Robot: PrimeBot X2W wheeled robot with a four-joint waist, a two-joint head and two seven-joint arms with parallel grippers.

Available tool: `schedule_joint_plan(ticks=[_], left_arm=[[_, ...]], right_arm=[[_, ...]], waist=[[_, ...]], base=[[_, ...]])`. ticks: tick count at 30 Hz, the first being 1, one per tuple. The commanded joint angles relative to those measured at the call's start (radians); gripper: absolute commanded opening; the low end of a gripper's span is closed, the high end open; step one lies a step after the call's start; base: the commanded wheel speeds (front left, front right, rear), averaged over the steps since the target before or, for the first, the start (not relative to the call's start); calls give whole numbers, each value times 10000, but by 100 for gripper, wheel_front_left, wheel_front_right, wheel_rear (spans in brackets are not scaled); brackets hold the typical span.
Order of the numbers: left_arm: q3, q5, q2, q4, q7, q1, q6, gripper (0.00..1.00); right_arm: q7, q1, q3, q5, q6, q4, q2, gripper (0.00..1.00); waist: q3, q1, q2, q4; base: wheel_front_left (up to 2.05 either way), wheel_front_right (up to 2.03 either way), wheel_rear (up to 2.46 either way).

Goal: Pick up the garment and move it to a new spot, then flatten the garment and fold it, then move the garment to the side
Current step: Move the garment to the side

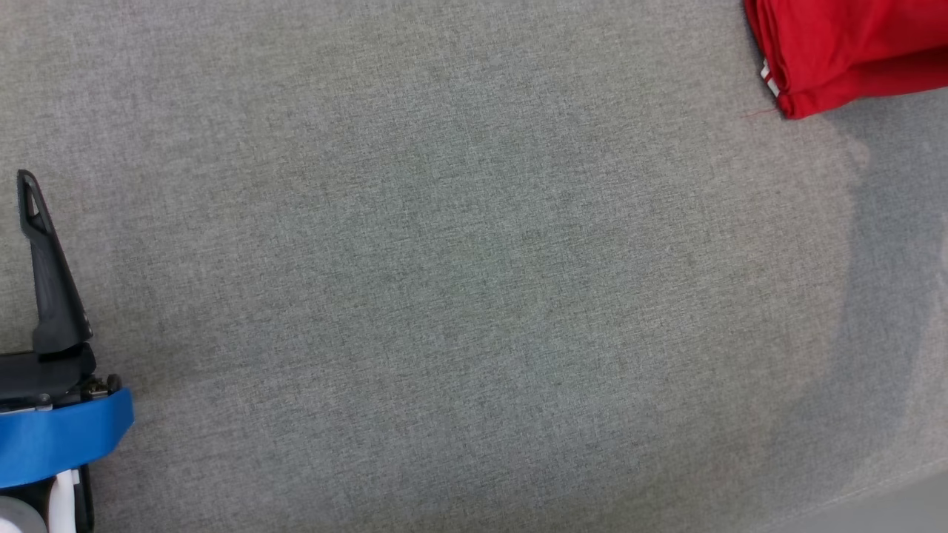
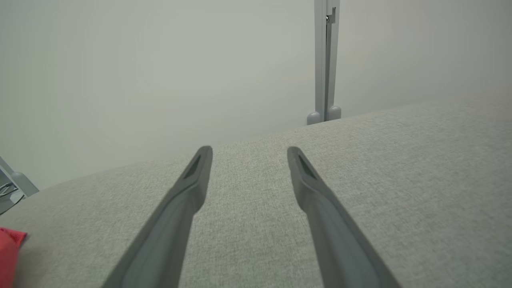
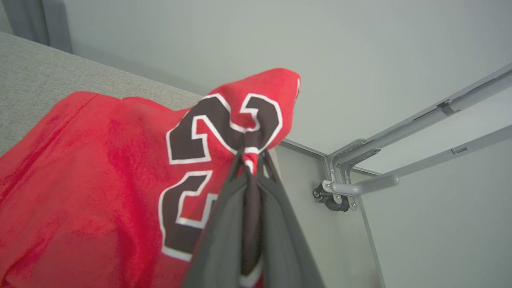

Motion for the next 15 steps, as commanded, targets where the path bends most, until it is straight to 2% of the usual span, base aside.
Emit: schedule_joint_plan(ticks=[1,2,3,4,5,15], left_arm=[[-7,61,60,-63,41,-80,33,100],[-15,56,67,-70,42,-105,30,100],[-36,48,65,-73,25,-132,32,100],[-56,40,58,-70,11,-134,35,100],[-67,34,36,-52,-28,-150,53,100],[-308,-272,-276,643,-535,24,131,100]], right_arm=[[-111,-286,52,-55,-9,161,141,0],[-149,-392,57,-57,-11,327,190,2],[-205,-472,65,-91,-11,501,225,35],[-223,-538,95,-157,-11,695,280,58],[-331,-602,107,-194,-11,831,342,100],[-1267,-580,156,-701,-9,1526,655,100]], waist=[[28,-1,-2,13],[37,-1,-2,25],[34,-1,-2,48],[21,-1,-2,77],[-3,-1,-2,122],[-843,-1,-2,488]], base=[[0,0,0],[0,0,0],[0,0,0],[0,0,0],[0,0,0],[0,0,0]])
